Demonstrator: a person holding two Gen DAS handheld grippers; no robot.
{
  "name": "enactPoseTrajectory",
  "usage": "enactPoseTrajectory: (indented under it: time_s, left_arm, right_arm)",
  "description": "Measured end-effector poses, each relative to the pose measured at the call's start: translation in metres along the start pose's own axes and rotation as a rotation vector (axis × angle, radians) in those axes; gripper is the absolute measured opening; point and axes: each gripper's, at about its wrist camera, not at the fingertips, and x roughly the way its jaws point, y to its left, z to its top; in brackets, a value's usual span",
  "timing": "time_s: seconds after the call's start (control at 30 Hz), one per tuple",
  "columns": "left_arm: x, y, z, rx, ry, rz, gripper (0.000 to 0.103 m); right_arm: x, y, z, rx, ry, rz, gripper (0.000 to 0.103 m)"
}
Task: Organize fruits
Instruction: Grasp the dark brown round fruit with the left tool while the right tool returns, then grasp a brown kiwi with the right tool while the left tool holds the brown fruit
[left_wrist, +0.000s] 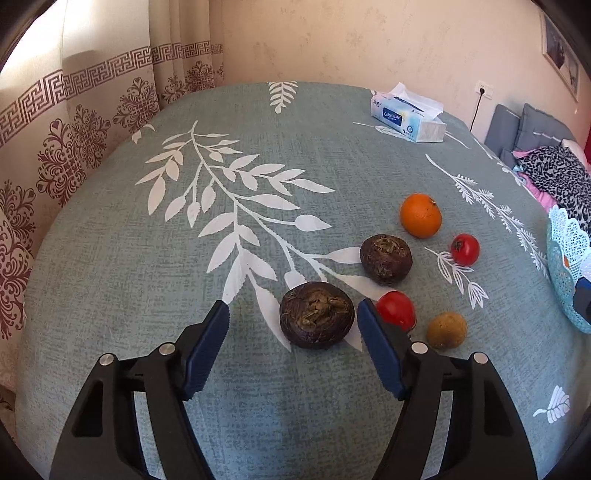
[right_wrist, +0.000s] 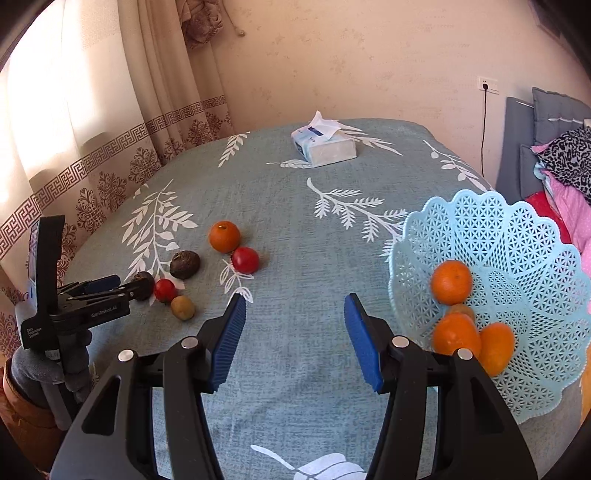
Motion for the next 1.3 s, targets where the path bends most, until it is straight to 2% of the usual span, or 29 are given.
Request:
enactPoseTrajectory:
  time_s: [0.2,0.3,0.43,0.7,0.93,1.03,1.1,1.3]
  left_arm:
    - [0.013,-0.001,0.006,-0.005,0.045,-0.038,0.056]
    - [0.012,-0.002,0.008,-0.004,0.036,-0.059,0.044]
    - [0.008,0.001,0.007,-0.020,0.020,-0.063,0.044]
    - [-0.015,0.003,0.009,-0.021,-0.058,-0.012,0.044]
    - [-0.039,0.008,0.017,-0.039,-0.108,0.000,0.044]
    - [-0.046,0.009,0.019,-0.041,-0.124,0.000,0.044]
    - [-0.049,0.008,0.019,-0.039,-0.130,-0.001,0.044]
    - [-0.051,0.007,0.020,-0.037,-0.133,-0.006,0.044]
  right_arm:
    - [0.012,0.015,0.001,-0.019,0.038,0.044,0.057]
    - [0.017,0.022,0.001,-0.035,0.055,0.056,0.057]
    - [0.025,0.033,0.001,-0.059,0.075,0.074,0.057]
    - [0.046,0.056,0.004,-0.098,0.132,0.131,0.057]
    - [0.068,0.087,0.004,-0.192,0.171,0.168,0.057]
    - [0.077,0.097,0.004,-0.230,0.186,0.173,0.053]
    - [0.085,0.101,0.005,-0.242,0.204,0.180,0.045]
    - [0.105,0.105,0.005,-0.245,0.255,0.184,0.031]
